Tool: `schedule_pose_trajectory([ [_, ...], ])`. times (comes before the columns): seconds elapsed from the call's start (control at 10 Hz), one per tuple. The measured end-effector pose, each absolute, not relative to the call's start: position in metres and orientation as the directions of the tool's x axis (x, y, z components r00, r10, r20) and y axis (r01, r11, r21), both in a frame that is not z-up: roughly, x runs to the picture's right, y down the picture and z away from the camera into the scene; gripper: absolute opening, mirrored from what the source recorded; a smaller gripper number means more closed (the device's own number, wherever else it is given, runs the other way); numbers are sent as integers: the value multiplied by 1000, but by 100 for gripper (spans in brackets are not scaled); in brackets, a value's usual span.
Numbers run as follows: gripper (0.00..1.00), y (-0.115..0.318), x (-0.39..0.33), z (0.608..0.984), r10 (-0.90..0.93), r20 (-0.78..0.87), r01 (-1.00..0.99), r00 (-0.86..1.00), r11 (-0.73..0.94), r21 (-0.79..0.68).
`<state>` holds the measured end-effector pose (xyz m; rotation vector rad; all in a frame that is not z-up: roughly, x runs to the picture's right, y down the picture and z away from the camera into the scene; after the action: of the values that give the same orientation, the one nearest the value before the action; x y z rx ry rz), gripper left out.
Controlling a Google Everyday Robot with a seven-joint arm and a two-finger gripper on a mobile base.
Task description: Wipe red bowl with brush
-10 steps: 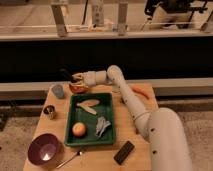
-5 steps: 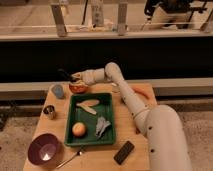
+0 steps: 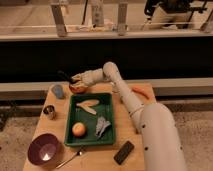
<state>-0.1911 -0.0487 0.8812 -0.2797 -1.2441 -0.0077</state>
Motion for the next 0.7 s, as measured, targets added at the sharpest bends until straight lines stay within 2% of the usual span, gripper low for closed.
schedule_pose_trajectory([
  [0.7,0,-42,-185,901,174,909,171,380,952,-254],
])
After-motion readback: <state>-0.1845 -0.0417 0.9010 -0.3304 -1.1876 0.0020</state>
